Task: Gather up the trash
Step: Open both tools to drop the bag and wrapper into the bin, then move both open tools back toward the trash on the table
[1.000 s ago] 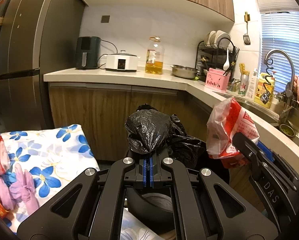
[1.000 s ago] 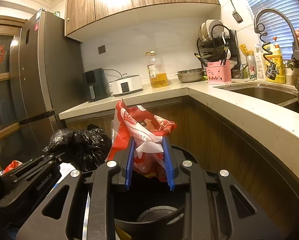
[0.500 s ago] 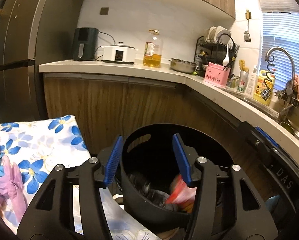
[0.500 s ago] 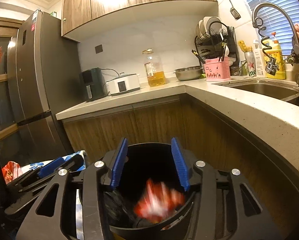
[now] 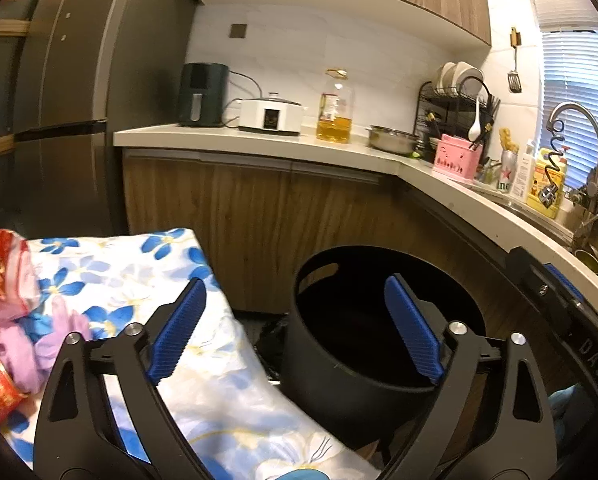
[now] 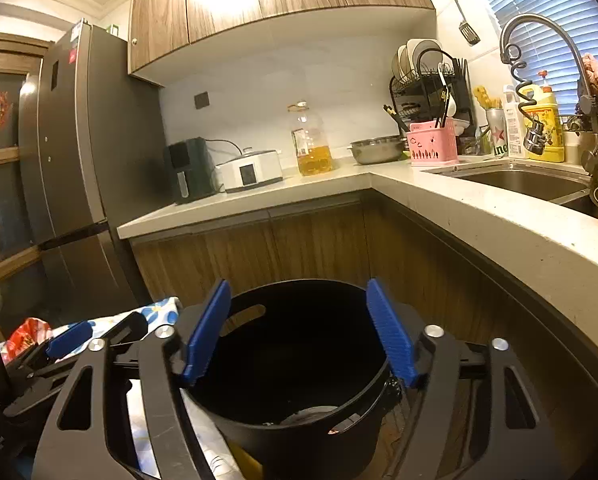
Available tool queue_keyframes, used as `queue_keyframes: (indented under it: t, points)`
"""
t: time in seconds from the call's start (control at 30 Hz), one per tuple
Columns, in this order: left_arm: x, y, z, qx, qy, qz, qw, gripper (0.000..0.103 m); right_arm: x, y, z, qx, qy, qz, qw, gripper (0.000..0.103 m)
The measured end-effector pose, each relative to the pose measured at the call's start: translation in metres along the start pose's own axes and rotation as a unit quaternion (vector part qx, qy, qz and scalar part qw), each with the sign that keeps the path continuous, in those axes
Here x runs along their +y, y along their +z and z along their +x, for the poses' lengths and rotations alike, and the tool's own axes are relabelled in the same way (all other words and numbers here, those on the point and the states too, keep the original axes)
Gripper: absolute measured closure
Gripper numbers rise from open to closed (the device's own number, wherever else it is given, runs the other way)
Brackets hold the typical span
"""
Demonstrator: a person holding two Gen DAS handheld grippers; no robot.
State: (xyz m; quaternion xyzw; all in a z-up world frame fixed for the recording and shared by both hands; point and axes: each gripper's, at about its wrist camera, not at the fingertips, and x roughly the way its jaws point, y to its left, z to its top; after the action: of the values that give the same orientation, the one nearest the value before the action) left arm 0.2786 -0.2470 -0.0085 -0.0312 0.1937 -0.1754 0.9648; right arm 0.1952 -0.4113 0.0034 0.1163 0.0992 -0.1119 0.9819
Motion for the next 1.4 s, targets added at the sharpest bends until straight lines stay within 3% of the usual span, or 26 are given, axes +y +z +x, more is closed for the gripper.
queue_keyframes:
  t: [0.13,0.33,0.6,0.8,1.13,1.4]
  points:
    - [0.010,-0.003,-0.020,-0.003,0.012,-0.011,0.9999,0.009,0.003,0.001,-0.014,-0.003,0.006,0.004,1.000,0.028]
    - [0.032,-0.014,-0.061,-0.019,0.059,-0.017,0.9979,0.009,0.018,-0.002,-0.036,-0.009,0.008,-0.009,1.000,0.028]
    - [0.071,-0.033,-0.120,-0.033,0.125,-0.029,0.9911,0.009,0.047,-0.016,-0.067,-0.016,0.026,-0.024,0.999,0.028]
    - [0.099,-0.048,-0.158,-0.039,0.154,-0.039,0.9865,0.009,0.074,-0.032,-0.091,-0.017,0.048,-0.024,0.998,0.028]
    - [0.157,-0.076,-0.213,-0.036,0.222,-0.063,0.9723,0.009,0.135,-0.073,-0.114,0.012,0.111,-0.040,0.993,0.028]
    - [0.209,-0.097,-0.250,-0.039,0.291,-0.089,0.9519,0.009,0.195,-0.100,-0.114,0.041,0.185,-0.065,0.980,0.028]
